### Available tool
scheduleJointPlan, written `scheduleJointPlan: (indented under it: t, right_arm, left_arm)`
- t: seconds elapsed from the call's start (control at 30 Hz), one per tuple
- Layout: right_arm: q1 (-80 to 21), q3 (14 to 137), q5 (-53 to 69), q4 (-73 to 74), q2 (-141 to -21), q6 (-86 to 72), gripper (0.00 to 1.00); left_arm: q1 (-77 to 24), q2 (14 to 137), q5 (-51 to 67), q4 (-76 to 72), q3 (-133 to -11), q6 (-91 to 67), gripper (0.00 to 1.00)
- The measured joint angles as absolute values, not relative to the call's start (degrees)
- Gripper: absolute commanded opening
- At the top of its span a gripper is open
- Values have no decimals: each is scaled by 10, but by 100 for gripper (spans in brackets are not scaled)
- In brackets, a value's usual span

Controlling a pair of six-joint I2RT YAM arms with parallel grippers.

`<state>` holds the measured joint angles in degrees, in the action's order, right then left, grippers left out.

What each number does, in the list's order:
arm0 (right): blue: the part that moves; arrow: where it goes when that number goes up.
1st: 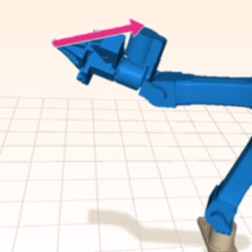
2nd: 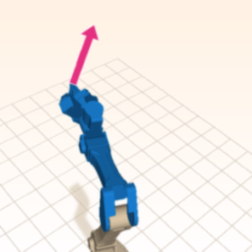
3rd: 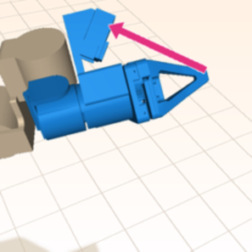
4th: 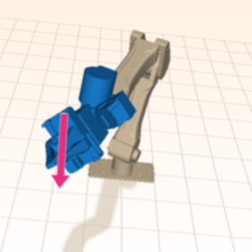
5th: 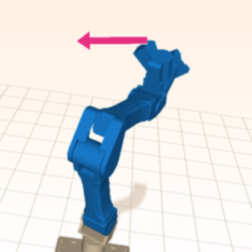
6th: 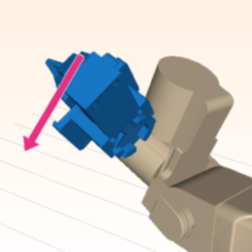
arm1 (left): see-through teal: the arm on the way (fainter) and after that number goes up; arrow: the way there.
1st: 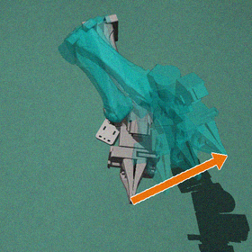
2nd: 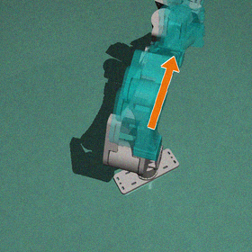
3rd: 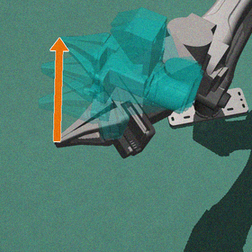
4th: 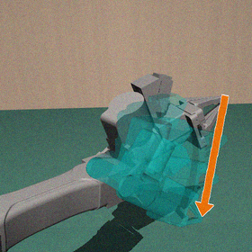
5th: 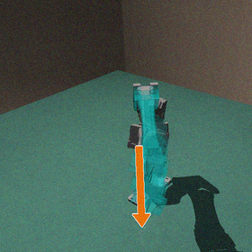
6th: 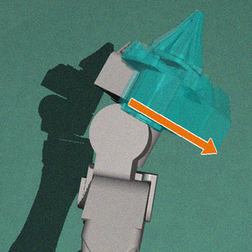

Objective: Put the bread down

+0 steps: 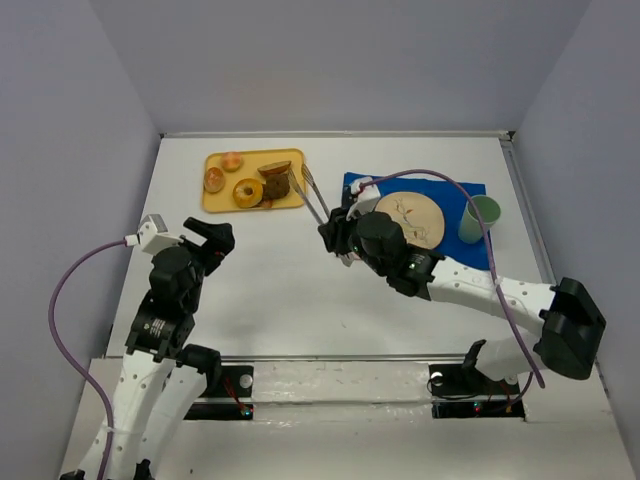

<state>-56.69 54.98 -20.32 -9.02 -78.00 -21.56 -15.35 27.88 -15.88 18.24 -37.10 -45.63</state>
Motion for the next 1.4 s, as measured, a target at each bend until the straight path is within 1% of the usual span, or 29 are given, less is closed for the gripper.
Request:
scheduleJointPlan:
  t: [0.13,0.23,0.33,0.43,0.53,0.63,0.8,1.17,1.27,1.4]
  right_arm:
    - [-534,576,-187,-52,-802,-228,46]
    - [-507,630,-153,-16,-856,-235,47]
    - [-474,683,-107,9,-913,-248,50]
    - [-441,748,-64,45,-975,-271,56]
    - [-424,801,-32,70,-1020,-295,56]
    - [-415,847,2,88,-1056,-322,60]
    - [-409,884,46,107,-1096,-364,65]
    - [-401,927,56,150,-1151,-405,67]
    - [-399,938,55,158,-1160,-412,65]
    - [-397,966,51,159,-1187,-427,65]
  left_arm:
    - [-154,284,-154,175,-357,-459,99]
    - [-154,294,-151,169,-350,-461,99]
    - [-154,300,-148,161,-342,-461,99]
    - [-154,302,-146,155,-337,-461,99]
    - [-154,303,-145,152,-332,-461,99]
    - [-154,303,-141,145,-327,-461,99]
    - [-154,309,-135,142,-323,-461,99]
    - [-154,310,-129,127,-317,-461,99]
    - [-154,311,-126,127,-314,-461,99]
    - [-154,311,-124,126,-314,-461,99]
